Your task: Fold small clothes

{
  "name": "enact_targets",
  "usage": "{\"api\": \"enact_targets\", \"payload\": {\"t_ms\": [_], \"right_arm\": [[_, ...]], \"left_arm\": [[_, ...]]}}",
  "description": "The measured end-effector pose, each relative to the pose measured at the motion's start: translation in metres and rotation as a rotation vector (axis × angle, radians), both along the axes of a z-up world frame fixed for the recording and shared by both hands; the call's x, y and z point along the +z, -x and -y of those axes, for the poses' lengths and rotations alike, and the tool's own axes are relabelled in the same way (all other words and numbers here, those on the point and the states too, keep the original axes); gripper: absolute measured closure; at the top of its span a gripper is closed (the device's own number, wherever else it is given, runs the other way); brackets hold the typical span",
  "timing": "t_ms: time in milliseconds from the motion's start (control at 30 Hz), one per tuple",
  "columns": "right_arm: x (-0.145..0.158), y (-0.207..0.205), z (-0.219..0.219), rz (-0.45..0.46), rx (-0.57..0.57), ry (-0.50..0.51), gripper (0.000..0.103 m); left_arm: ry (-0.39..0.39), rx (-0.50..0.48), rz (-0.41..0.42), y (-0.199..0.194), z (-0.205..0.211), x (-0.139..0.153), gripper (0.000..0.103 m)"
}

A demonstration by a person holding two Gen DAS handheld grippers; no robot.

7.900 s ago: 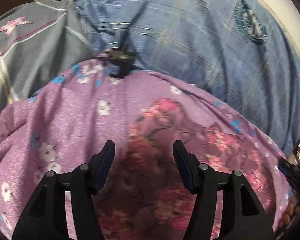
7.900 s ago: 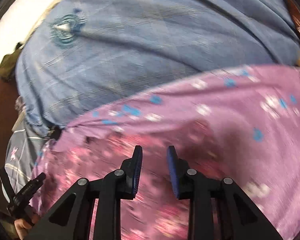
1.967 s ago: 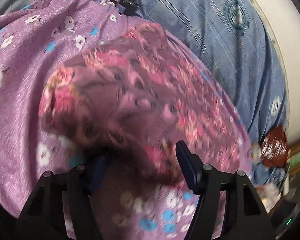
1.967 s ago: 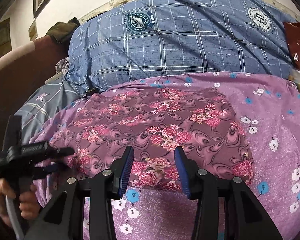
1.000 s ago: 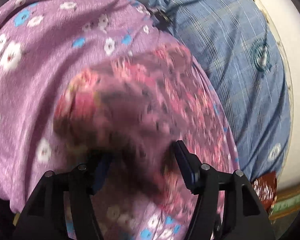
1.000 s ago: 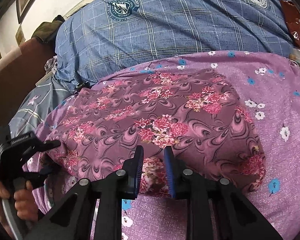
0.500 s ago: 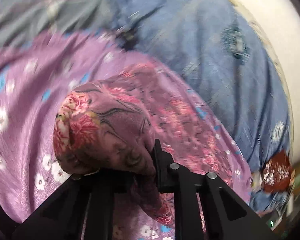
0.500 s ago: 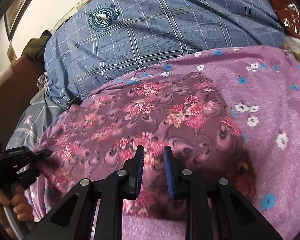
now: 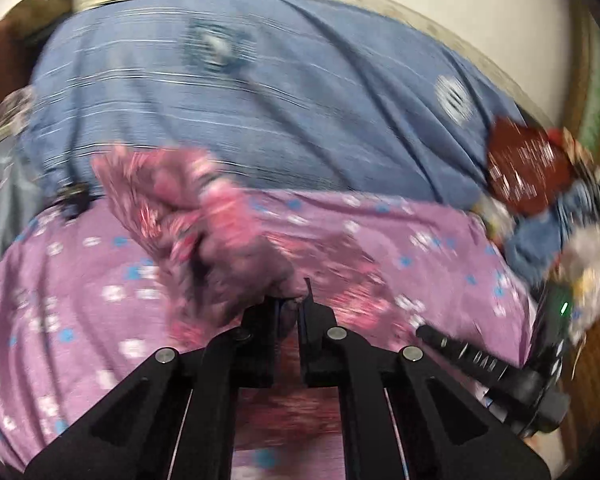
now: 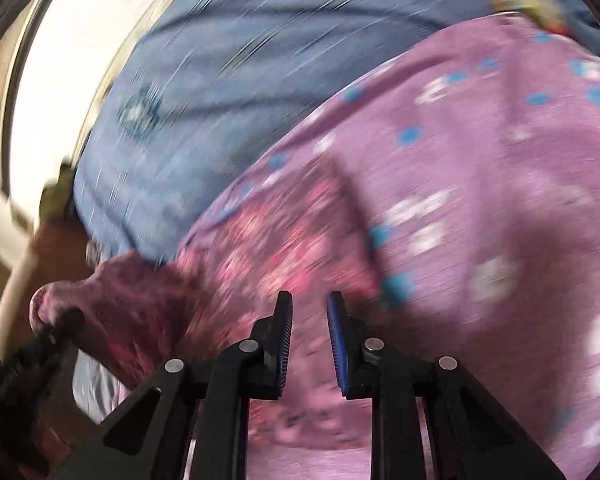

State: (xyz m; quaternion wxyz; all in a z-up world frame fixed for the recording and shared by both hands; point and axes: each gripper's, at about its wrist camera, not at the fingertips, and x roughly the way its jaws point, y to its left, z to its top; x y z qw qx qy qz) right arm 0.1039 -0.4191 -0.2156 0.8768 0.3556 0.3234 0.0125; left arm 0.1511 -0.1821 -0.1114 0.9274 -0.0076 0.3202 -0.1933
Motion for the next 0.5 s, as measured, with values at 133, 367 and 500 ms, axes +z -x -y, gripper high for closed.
{"api": "enact_targets", "payload": {"t_ms": [133,367,500], "right_arm": [[-0.004,0.021,0.044,0.009,-0.119,-0.039,0.082],[-0.012,0.029,0.075,-0.004,-0.161,-0.117,0.059],[-0.008,0.021,0.066,0.001,-0.125,-0.103,0.058]], "left_arm": [[-0.154,-0.161,-0.017,0.018,0.076,-0.036,0.098],[-0.098,-0.228,-0.195,0.032,0.059,-0.068,0.082],[-0.045,-0.201,-0.107,0.046,0.012,-0.043,0.048]]}}
